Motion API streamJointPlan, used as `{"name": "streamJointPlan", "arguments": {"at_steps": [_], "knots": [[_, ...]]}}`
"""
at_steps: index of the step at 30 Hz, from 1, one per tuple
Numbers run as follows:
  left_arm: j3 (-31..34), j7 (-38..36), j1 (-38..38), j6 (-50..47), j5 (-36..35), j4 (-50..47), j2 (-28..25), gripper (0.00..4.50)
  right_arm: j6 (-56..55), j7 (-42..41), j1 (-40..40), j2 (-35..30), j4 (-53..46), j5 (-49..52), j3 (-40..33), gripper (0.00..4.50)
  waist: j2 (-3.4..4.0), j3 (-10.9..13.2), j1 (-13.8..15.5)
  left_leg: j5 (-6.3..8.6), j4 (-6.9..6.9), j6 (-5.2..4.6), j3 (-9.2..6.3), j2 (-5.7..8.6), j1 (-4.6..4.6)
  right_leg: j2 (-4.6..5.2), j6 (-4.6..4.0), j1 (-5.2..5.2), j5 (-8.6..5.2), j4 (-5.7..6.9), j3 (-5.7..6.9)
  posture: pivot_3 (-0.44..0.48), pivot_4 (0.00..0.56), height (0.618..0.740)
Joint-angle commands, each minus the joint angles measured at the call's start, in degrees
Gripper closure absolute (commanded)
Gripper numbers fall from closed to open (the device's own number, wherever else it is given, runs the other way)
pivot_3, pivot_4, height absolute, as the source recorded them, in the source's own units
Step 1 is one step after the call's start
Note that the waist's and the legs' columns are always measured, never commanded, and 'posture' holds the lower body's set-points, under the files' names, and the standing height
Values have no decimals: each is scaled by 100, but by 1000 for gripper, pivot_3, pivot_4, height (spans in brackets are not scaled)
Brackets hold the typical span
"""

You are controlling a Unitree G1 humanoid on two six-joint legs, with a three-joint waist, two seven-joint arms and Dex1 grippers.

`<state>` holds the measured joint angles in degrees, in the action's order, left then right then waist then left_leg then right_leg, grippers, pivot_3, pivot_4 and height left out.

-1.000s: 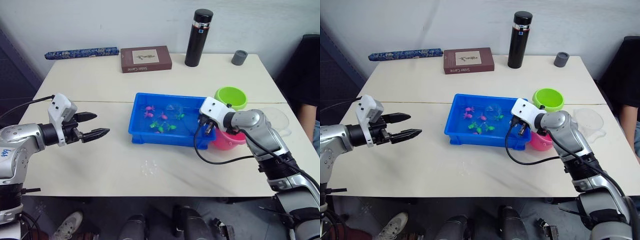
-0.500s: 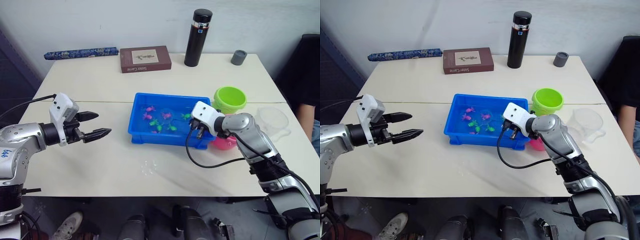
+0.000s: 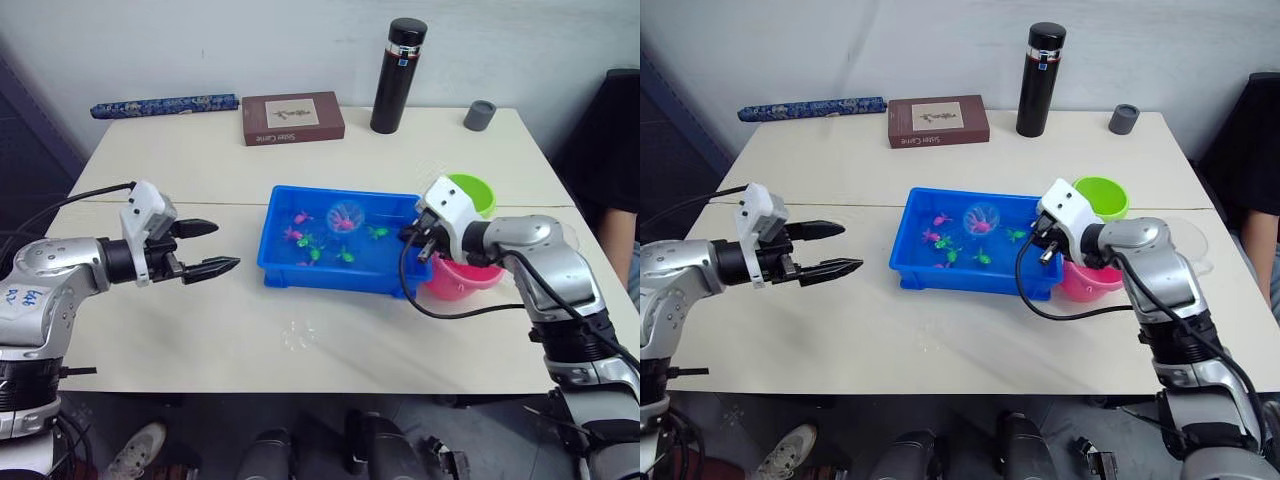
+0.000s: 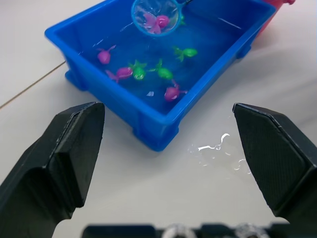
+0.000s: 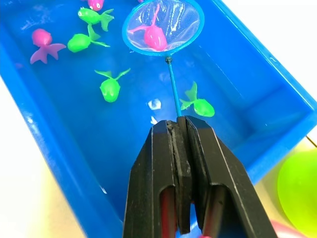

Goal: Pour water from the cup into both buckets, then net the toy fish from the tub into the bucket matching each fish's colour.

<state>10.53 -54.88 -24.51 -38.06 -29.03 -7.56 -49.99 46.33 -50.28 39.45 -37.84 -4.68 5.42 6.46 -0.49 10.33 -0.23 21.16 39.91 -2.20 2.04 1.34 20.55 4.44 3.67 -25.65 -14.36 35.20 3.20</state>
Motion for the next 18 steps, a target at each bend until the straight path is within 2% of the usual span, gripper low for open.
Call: {"name": "streamJointPlan", "arguments": {"at_steps": [1, 4, 11, 18], "knots": [[-35, -98, -164, 179, 27, 126, -1, 45, 46, -48, -40, -212, -342, 200, -235, 4500, 0, 0, 0, 0, 0, 0, 0, 0, 0, 0, 0, 0, 0, 1, 0, 0, 150, 740], [-152, -189, -261, 311, 69, 223, 28, 45, 107, -90, -129, -375, -514, 360, -355, 4500, 0, 0, -2, 0, -2, 0, 0, 0, 0, -1, 0, -1, 0, 0, 0, 0, 150, 740], [-378, -503, -581, 769, 120, 442, 199, 45, 190, -373, -569, -1026, -1073, 1042, -1206, 4500, 1, 1, 36, 0, 0, 0, -1, 0, 1, 0, 1, 3, 1, -6, 2, 0, 150, 740], [-740, -832, -1134, 1131, 297, 976, 438, 45, 375, -419, -1508, -1821, -1650, 1442, -2493, 4500, 2, 1, 57, 0, -3, -1, -1, 0, 0, 0, 2, 6, 1, -10, 4, 0, 150, 740]]}}
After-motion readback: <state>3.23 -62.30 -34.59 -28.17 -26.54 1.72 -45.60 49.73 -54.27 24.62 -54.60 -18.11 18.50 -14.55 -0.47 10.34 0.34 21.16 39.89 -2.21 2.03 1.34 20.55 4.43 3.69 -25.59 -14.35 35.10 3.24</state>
